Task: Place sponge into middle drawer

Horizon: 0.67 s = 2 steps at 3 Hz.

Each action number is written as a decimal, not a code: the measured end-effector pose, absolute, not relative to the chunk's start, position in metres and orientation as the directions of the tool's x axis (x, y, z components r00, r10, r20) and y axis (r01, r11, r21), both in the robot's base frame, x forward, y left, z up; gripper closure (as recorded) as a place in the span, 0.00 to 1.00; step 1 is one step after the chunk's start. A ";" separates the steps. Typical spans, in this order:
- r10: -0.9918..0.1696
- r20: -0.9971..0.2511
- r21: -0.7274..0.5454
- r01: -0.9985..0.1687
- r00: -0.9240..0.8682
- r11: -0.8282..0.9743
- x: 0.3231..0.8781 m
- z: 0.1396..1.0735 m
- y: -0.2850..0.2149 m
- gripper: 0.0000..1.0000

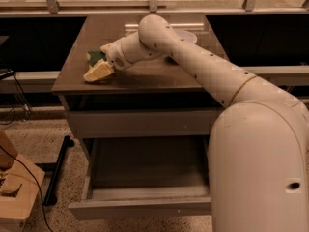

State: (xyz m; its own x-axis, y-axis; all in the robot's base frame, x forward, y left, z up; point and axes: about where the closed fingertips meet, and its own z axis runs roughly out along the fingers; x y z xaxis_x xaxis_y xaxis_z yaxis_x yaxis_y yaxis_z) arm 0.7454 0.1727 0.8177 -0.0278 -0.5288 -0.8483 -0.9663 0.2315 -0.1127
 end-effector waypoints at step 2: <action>-0.529 -0.848 -0.113 -0.966 -0.028 0.232 0.745 0.824 0.172 0.88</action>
Offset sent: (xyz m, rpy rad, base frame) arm -0.0532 -0.0615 0.0558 0.0947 -0.1143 -0.1581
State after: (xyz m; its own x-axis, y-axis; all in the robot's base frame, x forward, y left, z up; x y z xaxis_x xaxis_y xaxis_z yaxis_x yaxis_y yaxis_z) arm 0.7454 0.1724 0.8236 -0.0281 -0.5288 -0.8483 -0.9662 0.2320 -0.1126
